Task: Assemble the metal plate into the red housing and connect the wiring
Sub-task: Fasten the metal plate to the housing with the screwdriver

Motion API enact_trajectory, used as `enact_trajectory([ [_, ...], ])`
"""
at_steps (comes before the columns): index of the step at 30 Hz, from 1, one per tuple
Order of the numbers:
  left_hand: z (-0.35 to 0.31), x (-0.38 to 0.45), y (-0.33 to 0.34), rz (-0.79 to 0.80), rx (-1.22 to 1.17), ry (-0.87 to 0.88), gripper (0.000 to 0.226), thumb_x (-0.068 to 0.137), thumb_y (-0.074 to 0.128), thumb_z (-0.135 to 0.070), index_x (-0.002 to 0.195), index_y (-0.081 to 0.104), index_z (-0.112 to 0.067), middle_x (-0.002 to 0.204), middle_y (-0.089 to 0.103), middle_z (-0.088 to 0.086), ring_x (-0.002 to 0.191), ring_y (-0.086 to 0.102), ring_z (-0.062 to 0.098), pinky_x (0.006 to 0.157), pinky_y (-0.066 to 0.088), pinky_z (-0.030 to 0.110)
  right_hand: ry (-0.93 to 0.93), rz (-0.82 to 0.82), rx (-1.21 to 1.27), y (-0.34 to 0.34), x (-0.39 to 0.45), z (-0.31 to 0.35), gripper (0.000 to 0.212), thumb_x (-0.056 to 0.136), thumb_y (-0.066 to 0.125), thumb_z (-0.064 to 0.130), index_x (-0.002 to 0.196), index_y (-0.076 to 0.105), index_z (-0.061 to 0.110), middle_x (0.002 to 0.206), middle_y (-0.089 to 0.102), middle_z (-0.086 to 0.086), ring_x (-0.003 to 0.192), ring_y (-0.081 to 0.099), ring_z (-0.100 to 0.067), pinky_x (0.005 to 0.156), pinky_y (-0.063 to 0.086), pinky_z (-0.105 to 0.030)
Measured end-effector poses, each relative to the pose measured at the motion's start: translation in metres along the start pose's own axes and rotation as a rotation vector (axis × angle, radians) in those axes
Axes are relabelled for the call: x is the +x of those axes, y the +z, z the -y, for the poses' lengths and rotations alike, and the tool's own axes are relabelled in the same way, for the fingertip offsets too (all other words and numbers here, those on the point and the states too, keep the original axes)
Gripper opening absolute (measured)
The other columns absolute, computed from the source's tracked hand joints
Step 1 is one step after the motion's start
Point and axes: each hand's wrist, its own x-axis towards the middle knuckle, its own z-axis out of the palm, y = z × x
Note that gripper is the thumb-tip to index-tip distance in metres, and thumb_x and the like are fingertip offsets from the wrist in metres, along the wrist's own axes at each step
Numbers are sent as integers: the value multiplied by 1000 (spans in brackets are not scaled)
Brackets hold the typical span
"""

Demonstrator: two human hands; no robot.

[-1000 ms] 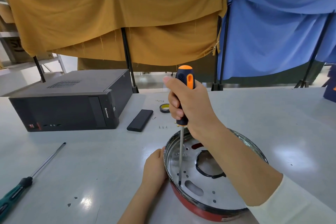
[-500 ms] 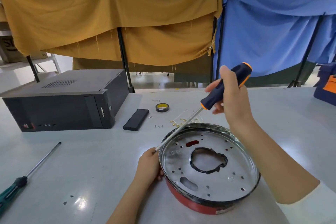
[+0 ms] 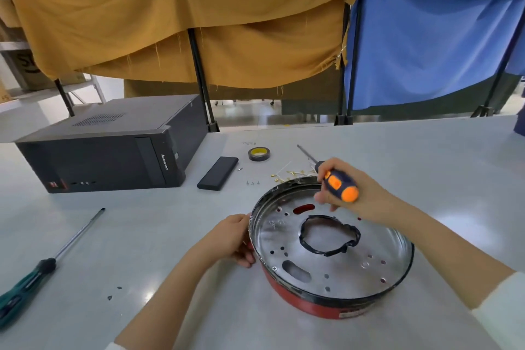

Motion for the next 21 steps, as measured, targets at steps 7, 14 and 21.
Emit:
enact_trajectory([
  [7,1,43,-22,-255,47,43,18,102,48,-24,94,51,-9,89,57,8,46,60,15,49,56,32,38,189,-320,4,1,-27,41,82,47,-11,93,49,28,73,50,20,63,43,-1,63,37,-18],
  [14,-4,114,-25,-494,518,317,26,98,55,-19,123,59,-16,131,48,5,100,56,19,87,46,32,50,231,-285,0,2,-30,43,78,45,-11,93,46,30,74,48,13,62,41,0,62,35,-14],
  [21,-9,156,-15,-477,790,262,28,98,52,-30,124,63,-28,134,48,-7,108,59,15,76,38,28,62,253,-230,0,5,-33,45,79,46,-12,92,46,31,73,49,12,62,42,0,62,34,-13],
])
